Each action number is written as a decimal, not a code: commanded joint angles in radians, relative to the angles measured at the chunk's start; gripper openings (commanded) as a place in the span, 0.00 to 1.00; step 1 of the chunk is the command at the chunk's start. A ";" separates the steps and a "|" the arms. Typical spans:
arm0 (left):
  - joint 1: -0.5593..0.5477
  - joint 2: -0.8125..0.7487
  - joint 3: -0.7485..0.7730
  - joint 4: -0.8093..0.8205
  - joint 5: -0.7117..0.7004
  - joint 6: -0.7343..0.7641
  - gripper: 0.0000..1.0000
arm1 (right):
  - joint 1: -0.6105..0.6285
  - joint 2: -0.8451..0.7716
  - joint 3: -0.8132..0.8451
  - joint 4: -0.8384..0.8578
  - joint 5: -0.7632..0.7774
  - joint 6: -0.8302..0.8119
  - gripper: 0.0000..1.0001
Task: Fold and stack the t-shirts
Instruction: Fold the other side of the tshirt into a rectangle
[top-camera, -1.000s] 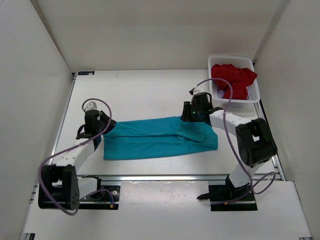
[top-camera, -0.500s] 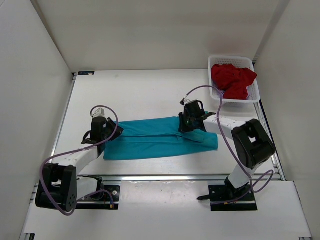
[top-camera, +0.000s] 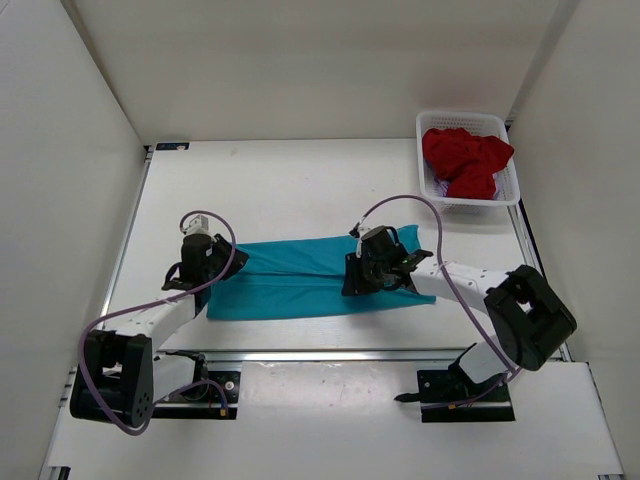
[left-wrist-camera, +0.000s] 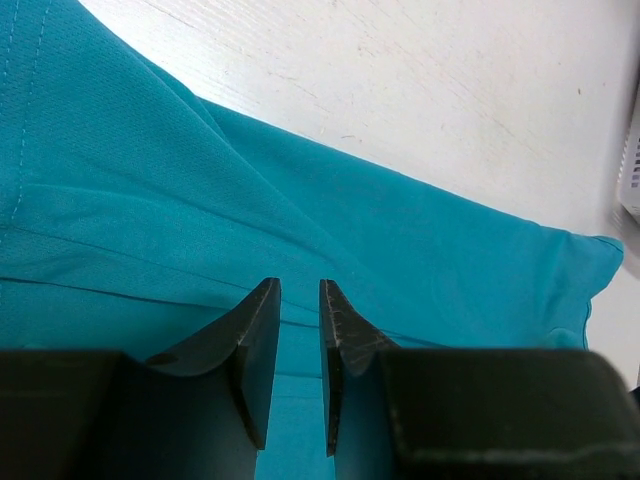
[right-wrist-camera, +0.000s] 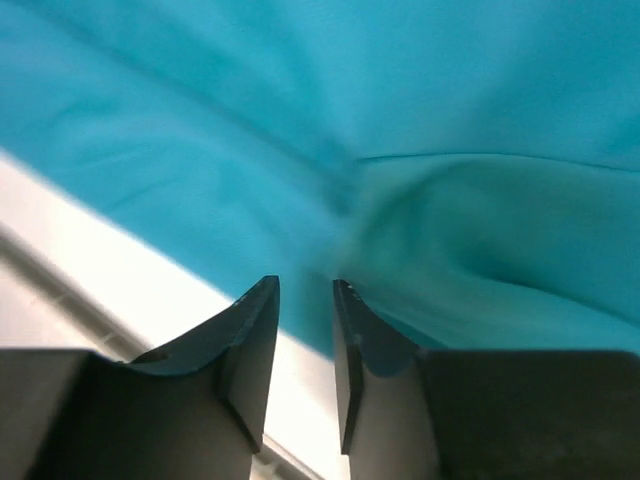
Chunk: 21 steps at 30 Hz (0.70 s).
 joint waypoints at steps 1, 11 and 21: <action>0.007 -0.042 0.011 0.018 0.034 -0.004 0.34 | 0.007 -0.042 0.045 0.050 -0.131 0.018 0.28; -0.096 0.025 0.049 0.039 0.009 -0.001 0.35 | -0.282 -0.163 -0.036 -0.010 0.164 -0.037 0.18; -0.395 0.081 0.037 0.087 -0.034 -0.022 0.34 | -0.398 -0.201 -0.192 0.050 0.135 -0.003 0.44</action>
